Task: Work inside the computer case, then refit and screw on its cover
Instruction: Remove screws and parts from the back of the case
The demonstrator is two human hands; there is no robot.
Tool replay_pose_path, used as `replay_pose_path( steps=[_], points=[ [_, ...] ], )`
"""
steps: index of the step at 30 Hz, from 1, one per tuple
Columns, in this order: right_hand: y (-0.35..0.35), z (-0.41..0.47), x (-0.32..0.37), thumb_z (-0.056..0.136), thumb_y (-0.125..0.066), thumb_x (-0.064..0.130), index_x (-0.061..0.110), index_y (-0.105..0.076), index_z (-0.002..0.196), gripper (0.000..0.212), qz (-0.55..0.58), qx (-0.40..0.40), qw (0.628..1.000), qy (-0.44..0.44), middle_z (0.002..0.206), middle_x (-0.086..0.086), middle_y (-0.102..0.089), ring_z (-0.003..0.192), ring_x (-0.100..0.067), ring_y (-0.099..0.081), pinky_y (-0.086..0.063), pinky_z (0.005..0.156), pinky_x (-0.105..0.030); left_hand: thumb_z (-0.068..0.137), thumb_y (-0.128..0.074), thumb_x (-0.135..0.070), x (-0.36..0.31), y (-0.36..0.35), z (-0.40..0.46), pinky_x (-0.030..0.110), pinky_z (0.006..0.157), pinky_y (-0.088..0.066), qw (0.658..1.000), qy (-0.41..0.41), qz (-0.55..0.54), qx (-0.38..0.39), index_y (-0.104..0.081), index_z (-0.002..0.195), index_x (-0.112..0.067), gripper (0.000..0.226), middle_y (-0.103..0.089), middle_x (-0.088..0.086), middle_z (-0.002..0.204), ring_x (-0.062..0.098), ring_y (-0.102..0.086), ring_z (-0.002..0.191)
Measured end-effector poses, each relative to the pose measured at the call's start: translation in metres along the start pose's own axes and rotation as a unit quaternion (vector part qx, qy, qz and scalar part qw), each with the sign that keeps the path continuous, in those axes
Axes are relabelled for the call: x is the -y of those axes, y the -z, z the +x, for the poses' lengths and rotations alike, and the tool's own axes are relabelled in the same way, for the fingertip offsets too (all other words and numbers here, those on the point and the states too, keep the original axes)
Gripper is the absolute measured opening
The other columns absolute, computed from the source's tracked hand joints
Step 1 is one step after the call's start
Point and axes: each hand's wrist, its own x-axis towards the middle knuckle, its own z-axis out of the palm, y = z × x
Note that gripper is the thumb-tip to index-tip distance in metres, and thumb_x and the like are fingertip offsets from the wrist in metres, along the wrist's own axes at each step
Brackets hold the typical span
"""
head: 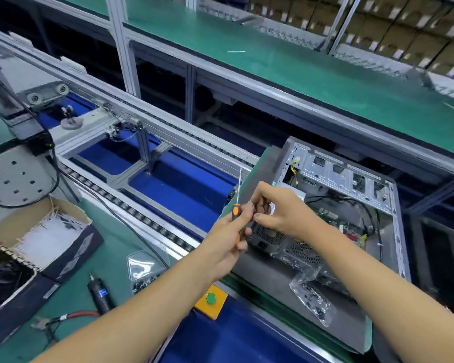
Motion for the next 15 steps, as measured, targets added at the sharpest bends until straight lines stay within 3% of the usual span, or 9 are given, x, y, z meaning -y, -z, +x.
replay_pose_path(
  steps=[3, 7, 9, 12, 15],
  points=[
    [0.008, 0.000, 0.004, 0.079, -0.062, 0.006, 0.037, -0.049, 0.076, 0.034, 0.015, -0.004, 1.000, -0.027, 0.071, -0.005, -0.066, 0.060, -0.019, -0.057, -0.051, 0.059, -0.040, 0.080, -0.078, -0.044, -0.001, -0.004, 0.000, 0.013, 0.039, -0.028, 1.000, 0.002, 0.006, 0.007, -0.080, 0.110, -0.030, 0.034, -0.067, -0.015, 0.088, 0.001, -0.049, 0.056],
    [0.014, 0.002, 0.000, 0.082, -0.059, 0.002, 0.031, -0.054, 0.065, 0.034, 0.142, 0.009, 0.987, -0.073, 0.066, -0.010, -0.068, 0.049, -0.032, -0.062, -0.053, 0.043, -0.040, 0.083, -0.077, -0.043, 0.001, -0.007, 0.001, 0.013, 0.040, -0.028, 1.000, 0.003, 0.013, 0.016, -0.082, 0.100, -0.029, 0.022, -0.070, -0.011, 0.088, 0.002, -0.050, 0.056],
    [0.014, 0.005, -0.011, 0.084, -0.059, -0.004, 0.026, -0.055, 0.064, 0.036, 0.194, 0.023, 0.977, -0.089, 0.067, -0.018, -0.069, 0.048, -0.030, -0.062, -0.052, 0.043, -0.034, 0.079, -0.077, -0.049, 0.003, -0.009, 0.004, 0.014, 0.040, -0.028, 1.000, -0.016, 0.022, 0.013, -0.081, 0.099, -0.024, 0.032, -0.070, -0.009, 0.087, 0.002, -0.050, 0.056],
    [0.011, 0.008, -0.029, 0.089, -0.056, -0.014, 0.006, -0.051, 0.069, 0.028, 0.299, 0.005, 0.948, -0.110, 0.061, -0.020, -0.065, 0.046, -0.031, -0.061, -0.052, 0.044, -0.034, 0.085, -0.059, -0.068, 0.008, -0.009, 0.006, 0.018, 0.041, -0.029, 0.991, -0.084, 0.098, -0.015, -0.074, 0.107, -0.023, 0.053, -0.073, -0.002, 0.093, 0.007, -0.046, 0.051],
    [0.010, 0.008, -0.047, 0.090, -0.051, -0.013, 0.005, -0.053, 0.072, 0.026, 0.364, -0.021, 0.922, -0.128, 0.060, -0.019, -0.066, 0.054, -0.035, -0.068, -0.057, 0.052, -0.035, 0.098, -0.039, -0.068, 0.019, -0.004, 0.004, 0.020, 0.044, -0.035, 0.956, -0.160, 0.244, -0.042, -0.069, 0.111, -0.043, 0.041, -0.077, -0.004, 0.102, 0.012, -0.043, 0.045]
  ],
)
